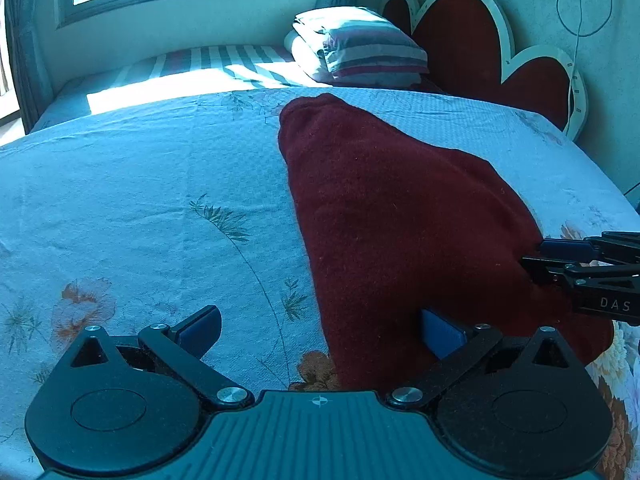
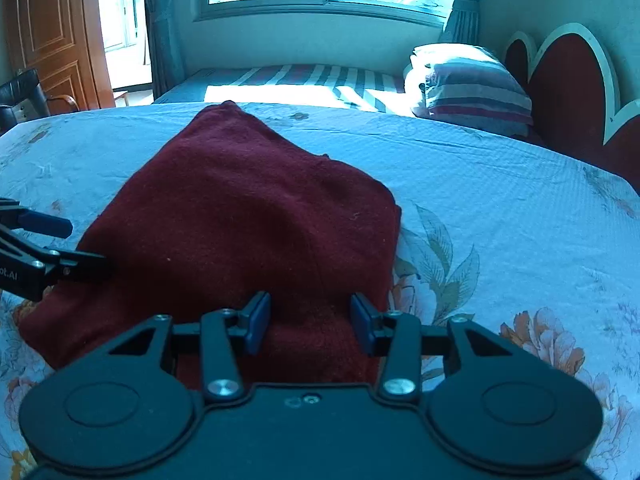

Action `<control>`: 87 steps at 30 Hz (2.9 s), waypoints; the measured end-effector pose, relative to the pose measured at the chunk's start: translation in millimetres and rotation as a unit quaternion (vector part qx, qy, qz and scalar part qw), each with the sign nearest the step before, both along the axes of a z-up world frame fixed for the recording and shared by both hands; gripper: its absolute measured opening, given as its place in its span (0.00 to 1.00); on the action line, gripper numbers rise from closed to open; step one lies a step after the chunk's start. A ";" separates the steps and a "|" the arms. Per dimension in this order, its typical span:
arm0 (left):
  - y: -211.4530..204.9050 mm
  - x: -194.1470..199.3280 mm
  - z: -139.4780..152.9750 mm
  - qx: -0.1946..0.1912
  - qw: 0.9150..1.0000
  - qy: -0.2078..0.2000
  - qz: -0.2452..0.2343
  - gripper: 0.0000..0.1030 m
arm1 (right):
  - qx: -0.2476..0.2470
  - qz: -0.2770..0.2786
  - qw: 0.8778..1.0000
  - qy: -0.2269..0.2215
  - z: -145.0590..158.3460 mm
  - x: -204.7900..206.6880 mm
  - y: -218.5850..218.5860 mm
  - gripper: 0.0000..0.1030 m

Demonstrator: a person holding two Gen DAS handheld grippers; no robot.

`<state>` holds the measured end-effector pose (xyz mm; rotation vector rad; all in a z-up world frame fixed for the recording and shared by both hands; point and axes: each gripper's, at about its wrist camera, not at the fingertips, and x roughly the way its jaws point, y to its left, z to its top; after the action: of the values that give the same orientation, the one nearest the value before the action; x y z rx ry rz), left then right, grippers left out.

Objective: Fold small clothes

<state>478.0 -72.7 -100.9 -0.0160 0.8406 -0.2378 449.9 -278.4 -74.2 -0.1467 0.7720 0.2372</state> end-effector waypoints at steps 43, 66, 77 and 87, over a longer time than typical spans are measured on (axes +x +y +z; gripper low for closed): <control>67.6 61.7 -33.0 -0.280 0.949 0.108 -0.098 0.77 | 0.380 -0.014 0.907 0.183 -33.3 48.2 -131.1 0.77; 48.2 85.7 -40.2 -0.335 0.928 0.108 -0.123 0.47 | 0.398 0.071 0.890 0.212 -35.0 81.4 -101.4 0.39; 89.2 4.9 92.8 -0.316 0.937 -0.008 -0.148 0.46 | 0.374 0.144 0.910 0.105 93.6 15.0 -62.0 0.37; 147.9 -53.9 123.3 -0.292 0.947 -0.022 -0.132 0.46 | 0.357 0.162 0.916 0.087 146.0 -42.1 -9.7 0.37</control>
<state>424.0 75.2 22.4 -0.4549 0.7007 -0.7332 407.8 -288.1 71.9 0.4507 0.7916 0.8411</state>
